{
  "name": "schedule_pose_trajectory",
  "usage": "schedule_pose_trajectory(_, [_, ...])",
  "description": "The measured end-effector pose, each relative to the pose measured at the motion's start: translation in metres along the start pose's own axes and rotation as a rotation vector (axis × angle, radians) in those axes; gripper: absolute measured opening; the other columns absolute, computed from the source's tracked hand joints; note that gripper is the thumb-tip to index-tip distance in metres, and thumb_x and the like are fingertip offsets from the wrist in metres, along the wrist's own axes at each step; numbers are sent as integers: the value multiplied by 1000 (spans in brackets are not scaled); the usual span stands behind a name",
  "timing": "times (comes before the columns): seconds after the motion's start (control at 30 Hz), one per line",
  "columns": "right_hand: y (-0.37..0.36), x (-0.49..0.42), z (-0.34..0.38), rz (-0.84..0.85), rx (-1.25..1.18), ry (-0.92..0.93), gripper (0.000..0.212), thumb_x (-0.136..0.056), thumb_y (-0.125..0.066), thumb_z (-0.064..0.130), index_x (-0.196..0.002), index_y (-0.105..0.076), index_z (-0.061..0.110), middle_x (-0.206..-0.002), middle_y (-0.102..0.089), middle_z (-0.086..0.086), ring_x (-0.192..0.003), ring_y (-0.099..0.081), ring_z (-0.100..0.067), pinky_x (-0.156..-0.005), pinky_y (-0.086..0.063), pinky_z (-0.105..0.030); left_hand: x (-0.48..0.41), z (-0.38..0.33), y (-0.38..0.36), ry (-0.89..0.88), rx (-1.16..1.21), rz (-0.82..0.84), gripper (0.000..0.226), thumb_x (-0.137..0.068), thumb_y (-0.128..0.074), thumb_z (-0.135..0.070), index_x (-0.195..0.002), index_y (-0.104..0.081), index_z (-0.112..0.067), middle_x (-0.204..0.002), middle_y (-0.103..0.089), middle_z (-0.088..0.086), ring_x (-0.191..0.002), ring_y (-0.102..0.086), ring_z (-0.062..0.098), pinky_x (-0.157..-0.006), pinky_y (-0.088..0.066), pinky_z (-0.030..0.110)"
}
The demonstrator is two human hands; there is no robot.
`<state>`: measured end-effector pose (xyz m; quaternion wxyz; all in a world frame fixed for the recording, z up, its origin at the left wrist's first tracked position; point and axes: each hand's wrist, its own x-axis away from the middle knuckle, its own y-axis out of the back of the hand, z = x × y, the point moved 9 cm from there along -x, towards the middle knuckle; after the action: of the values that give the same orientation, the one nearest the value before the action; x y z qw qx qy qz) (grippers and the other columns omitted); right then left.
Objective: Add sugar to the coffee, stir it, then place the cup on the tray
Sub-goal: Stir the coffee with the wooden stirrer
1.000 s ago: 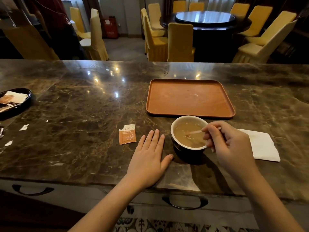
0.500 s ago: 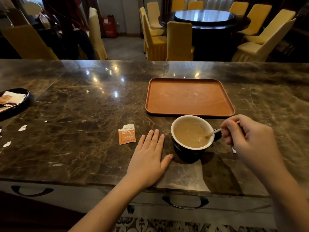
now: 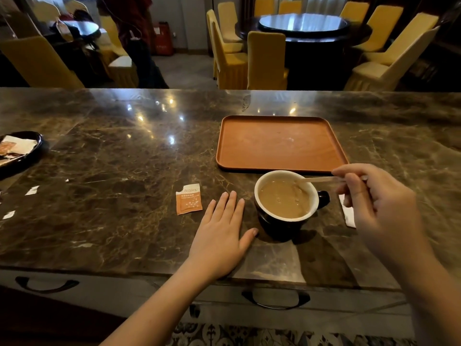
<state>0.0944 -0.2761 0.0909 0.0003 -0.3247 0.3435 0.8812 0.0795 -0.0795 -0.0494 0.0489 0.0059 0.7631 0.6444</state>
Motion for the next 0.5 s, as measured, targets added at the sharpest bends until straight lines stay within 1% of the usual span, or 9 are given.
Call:
schedule_pose_trajectory(0.1, [2, 2, -1, 11, 23, 8, 25, -93, -39, 19, -104, -60, 12, -80, -58, 3, -81, -56, 2, -67, -43, -7, 0, 0, 1, 0, 5, -2, 71, -84, -5, -59, -143, 3, -21, -156, 7, 2, -138, 16, 11, -112, 13, 32])
schedule_pose_trajectory(0.27, [9, 5, -1, -22, 45, 28, 25, -93, -38, 17, -100, -60, 9, -78, -57, 1, -77, -53, 8, -68, -41, -5, 0, 0, 2, 4, 7, 11, 69, -86, -10, -58, -143, 3, -20, -156, 8, 2, -141, 14, 13, -113, 12, 32])
schedule_pose_trajectory(0.43, [11, 10, 4, -22, 52, 56, 24, -93, -40, 16, -100, -61, 8, -80, -57, 1, -75, -53, 3, -68, -42, -9, 1, 0, 1, 4, 12, 22, 66, -90, -14, -56, -143, 4, -21, -155, 9, 1, -141, 14, 13, -114, 12, 32])
schedule_pose_trajectory(0.5, [10, 11, 3, -17, 46, 56, 22, -92, -41, 14, -98, -62, 7, -78, -57, 1, -75, -53, 2, -67, -40, -7, 0, 0, 1, 3, 12, 17, 67, -89, -13, -57, -143, 3, -21, -155, 8, 1, -141, 14, 13, -113, 12, 32])
